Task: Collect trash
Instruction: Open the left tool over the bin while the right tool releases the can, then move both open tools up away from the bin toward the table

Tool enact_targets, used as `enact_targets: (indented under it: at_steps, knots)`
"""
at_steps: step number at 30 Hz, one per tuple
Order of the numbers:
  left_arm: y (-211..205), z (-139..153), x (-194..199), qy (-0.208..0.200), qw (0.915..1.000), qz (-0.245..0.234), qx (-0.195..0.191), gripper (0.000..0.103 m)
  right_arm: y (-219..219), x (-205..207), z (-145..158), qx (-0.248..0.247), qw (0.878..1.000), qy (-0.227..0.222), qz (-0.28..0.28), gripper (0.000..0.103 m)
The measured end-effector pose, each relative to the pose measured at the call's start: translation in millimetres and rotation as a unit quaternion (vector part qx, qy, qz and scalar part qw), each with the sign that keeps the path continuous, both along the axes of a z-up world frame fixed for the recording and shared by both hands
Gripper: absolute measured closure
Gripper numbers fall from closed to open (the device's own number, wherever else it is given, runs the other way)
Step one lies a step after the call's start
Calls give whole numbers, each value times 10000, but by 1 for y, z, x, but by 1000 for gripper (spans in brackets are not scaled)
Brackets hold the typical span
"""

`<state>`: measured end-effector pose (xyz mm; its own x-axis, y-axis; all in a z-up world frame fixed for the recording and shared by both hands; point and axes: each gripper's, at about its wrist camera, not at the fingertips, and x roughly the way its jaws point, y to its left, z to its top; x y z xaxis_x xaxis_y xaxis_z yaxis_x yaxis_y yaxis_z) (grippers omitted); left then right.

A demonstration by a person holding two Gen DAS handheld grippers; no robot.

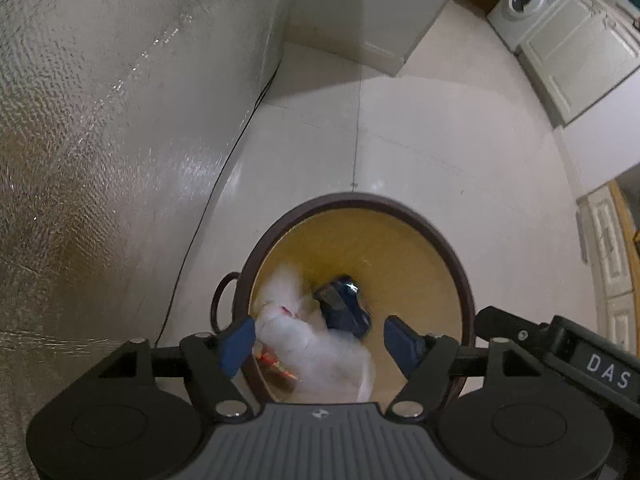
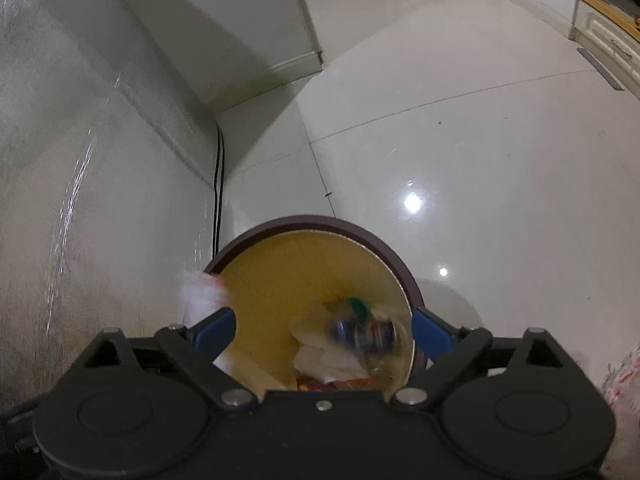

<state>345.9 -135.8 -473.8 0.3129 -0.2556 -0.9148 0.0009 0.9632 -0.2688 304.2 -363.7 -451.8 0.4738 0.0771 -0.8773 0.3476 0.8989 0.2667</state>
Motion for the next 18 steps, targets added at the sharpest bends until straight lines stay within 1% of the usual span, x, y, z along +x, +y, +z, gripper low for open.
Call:
enact_targets:
  at_steps: [2,6,11,15,18]
  knots:
    - [-2,-1,0,81,9999,-84,120,25,0,1,0,-47,9999,72,120,6]
    - [-3,-2,1,202,9993,-138,287,21,-2,0,-2,-56,9995,201,248,5]
    - [-2,-1,1,262,9983,-169,490,12,-2,0,-3,-220,9987,266,378,3]
    - [-1,0,-1,313,9974,-183,622,6,-4,-1,-2,-323,9982,294,400,2]
    - [-2,1,-3,428,9956,-262,795,2,-7,-6,1,-368,9981,303,388,1]
